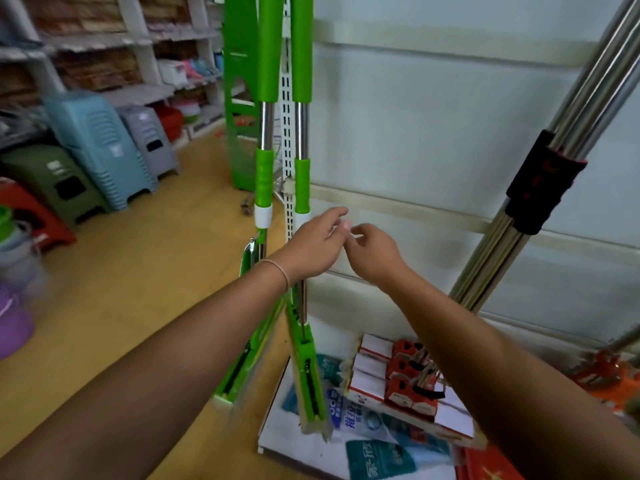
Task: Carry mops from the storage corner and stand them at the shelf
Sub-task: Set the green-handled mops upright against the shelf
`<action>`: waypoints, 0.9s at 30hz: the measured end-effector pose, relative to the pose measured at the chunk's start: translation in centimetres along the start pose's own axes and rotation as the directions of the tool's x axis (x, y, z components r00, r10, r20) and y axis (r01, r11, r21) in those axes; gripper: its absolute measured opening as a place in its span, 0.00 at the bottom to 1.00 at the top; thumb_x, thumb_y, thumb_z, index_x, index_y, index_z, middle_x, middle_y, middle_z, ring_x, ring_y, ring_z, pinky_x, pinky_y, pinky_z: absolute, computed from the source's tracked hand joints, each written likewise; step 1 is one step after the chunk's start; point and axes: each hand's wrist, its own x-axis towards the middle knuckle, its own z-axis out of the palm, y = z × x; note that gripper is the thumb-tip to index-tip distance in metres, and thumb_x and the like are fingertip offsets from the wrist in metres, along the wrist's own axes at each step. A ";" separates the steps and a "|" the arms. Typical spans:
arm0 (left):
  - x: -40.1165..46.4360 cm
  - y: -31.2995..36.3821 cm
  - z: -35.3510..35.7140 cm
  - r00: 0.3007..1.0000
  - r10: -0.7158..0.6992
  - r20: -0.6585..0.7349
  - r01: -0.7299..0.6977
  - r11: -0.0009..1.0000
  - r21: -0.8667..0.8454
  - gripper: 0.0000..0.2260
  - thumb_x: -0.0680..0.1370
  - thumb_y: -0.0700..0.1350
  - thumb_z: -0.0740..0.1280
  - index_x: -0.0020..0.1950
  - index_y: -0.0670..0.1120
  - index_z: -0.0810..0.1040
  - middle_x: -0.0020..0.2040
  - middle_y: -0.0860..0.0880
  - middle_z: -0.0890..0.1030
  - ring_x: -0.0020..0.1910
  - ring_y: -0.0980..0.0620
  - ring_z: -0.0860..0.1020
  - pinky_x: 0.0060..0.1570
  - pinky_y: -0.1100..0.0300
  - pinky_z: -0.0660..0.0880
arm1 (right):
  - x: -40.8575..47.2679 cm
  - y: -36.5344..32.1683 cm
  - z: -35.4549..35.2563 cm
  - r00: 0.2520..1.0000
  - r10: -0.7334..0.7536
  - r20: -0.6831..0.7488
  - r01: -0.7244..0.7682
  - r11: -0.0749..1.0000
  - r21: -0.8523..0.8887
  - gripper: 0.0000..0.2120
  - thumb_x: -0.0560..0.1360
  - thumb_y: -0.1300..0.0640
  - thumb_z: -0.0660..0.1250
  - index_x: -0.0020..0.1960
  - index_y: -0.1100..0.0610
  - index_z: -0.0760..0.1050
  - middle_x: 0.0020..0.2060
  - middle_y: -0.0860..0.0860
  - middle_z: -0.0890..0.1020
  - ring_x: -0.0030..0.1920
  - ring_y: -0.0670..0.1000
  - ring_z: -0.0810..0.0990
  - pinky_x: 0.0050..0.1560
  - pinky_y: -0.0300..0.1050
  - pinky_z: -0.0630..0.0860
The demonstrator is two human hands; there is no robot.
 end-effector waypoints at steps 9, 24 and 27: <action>-3.3 -3.7 -2.7 0.979 -0.054 -0.199 0.055 0.998 0.001 0.17 0.84 0.48 0.57 0.72 0.47 0.70 0.64 0.46 0.78 0.60 0.51 0.76 0.54 0.64 0.67 | -0.7 -1.6 4.6 0.992 -0.059 0.110 0.055 0.998 0.036 0.23 0.82 0.46 0.61 0.70 0.60 0.71 0.57 0.56 0.83 0.61 0.56 0.79 0.57 0.42 0.70; -0.8 -10.3 -10.5 0.927 0.068 -0.368 -0.071 0.997 0.004 0.04 0.81 0.43 0.61 0.52 0.43 0.73 0.41 0.47 0.76 0.38 0.51 0.74 0.43 0.53 0.72 | 0.9 -6.7 9.4 0.997 0.037 -0.066 -0.036 0.999 0.008 0.18 0.81 0.47 0.63 0.63 0.59 0.75 0.49 0.54 0.84 0.52 0.56 0.82 0.54 0.45 0.76; -0.2 -12.3 -11.4 0.948 0.016 -0.317 -0.037 0.997 -0.061 0.04 0.81 0.43 0.62 0.52 0.44 0.70 0.37 0.51 0.73 0.33 0.58 0.70 0.37 0.57 0.66 | 1.0 -7.4 11.2 0.993 0.076 -0.094 -0.078 0.997 -0.023 0.19 0.81 0.46 0.62 0.63 0.59 0.75 0.46 0.52 0.82 0.54 0.55 0.80 0.49 0.40 0.70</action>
